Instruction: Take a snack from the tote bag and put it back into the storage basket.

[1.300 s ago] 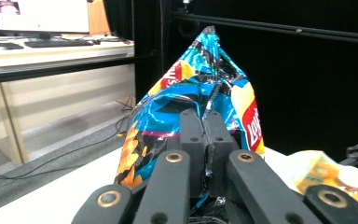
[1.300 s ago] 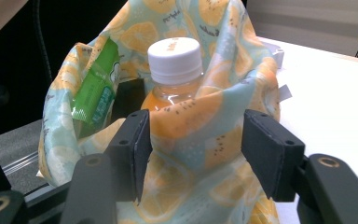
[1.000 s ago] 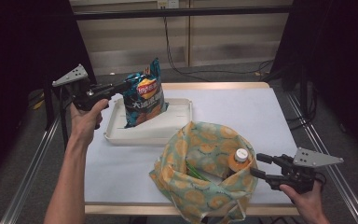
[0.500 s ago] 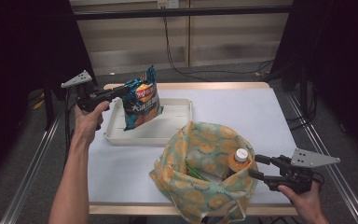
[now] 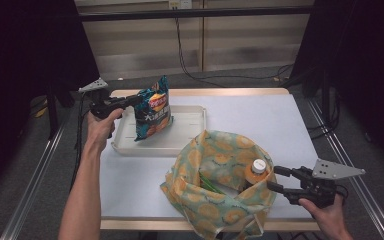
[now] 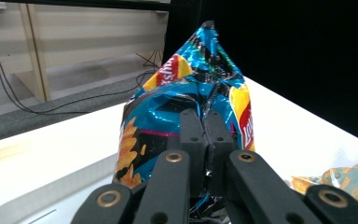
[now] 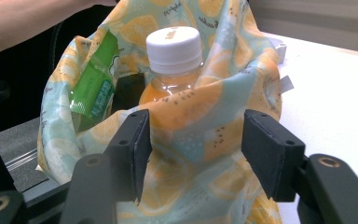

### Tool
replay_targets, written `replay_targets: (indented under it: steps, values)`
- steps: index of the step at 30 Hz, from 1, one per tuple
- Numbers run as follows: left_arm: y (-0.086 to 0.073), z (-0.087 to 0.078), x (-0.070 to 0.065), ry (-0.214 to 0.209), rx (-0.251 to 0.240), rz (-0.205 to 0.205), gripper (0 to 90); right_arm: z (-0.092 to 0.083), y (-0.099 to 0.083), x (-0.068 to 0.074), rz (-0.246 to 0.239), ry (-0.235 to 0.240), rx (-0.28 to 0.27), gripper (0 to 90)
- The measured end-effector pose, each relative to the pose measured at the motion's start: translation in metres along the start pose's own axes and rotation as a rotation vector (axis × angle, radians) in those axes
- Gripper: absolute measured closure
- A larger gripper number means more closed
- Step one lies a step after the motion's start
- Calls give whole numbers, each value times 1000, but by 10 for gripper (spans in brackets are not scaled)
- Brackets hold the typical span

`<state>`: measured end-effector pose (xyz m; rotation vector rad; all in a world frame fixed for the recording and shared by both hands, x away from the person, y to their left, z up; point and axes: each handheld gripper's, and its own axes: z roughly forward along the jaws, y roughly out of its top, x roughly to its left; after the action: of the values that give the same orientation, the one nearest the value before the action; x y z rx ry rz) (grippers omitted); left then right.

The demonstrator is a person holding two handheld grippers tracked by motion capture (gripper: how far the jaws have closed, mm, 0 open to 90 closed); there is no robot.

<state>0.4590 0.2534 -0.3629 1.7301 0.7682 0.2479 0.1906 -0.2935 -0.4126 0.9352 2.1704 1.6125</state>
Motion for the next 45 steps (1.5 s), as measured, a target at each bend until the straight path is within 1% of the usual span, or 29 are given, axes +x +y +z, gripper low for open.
replay_targets:
  steps: [2,4,6,7,10,11,12,14,19,21,23,25,26,27,28,30,31,32,33,34,36,37,39,40,41,42,43,44,45]
  values:
    - [-1,2,4,6,2,-6,885,0,-1,-1,0,-1,1,425]
    - [-2,3,6,22,9,-3,885,0,-1,0,3,1,6,425]
    - [-2,4,8,37,13,-13,884,1,-1,0,0,4,5,424]
    - [-3,5,9,48,23,-3,883,1,-1,0,0,4,5,424]
    - [-4,6,12,50,22,-14,880,1,-2,0,0,3,6,423]
    - [-4,6,13,60,24,-19,877,1,-2,0,-1,0,7,423]
    - [-4,6,14,61,24,-11,876,1,-2,0,0,1,7,423]
    - [-4,7,17,90,19,-21,867,1,-2,0,-2,1,7,422]
    - [-4,7,23,133,20,-35,832,2,-2,0,-2,1,10,420]
    - [-2,9,24,151,31,-30,804,2,-2,0,-1,3,9,420]
    - [3,12,25,165,50,-18,802,2,-2,0,4,0,8,420]
    - [6,14,27,190,47,-22,787,1,-2,0,4,0,9,420]
    - [7,16,28,193,45,-23,775,2,-2,0,3,1,9,420]
    - [7,18,28,210,42,-32,754,2,-2,0,3,2,9,420]
    - [7,19,29,207,34,-35,720,1,-3,0,3,2,9,420]
    - [5,23,31,223,45,-36,610,1,-3,0,3,1,12,420]
    - [3,24,31,228,54,-29,574,1,-4,-1,4,1,11,420]
    - [3,25,29,234,48,-31,548,1,-4,-1,8,1,11,420]
    - [3,26,29,245,54,-14,527,1,-5,-2,7,3,12,419]
    - [4,26,28,257,61,-1,486,1,-5,-2,10,3,11,419]
    - [4,25,28,267,56,-3,397,1,-5,-2,10,3,15,419]
    - [4,24,28,280,53,-2,385,1,-5,-2,9,2,16,419]
    - [5,22,30,282,29,-31,343,2,-5,-1,5,3,18,419]
    - [5,20,30,294,31,-32,314,2,-5,-1,3,7,17,419]
    - [5,18,31,296,25,-31,308,2,-5,-1,2,8,17,419]
    - [5,15,33,287,12,-47,305,2,-4,-1,1,6,17,418]
    - [5,12,34,295,2,-60,299,3,-5,-1,1,6,17,419]
    - [5,10,34,311,-1,-57,282,3,-5,-1,5,8,19,418]
    - [5,8,35,313,0,-57,271,3,-5,-1,4,8,19,418]
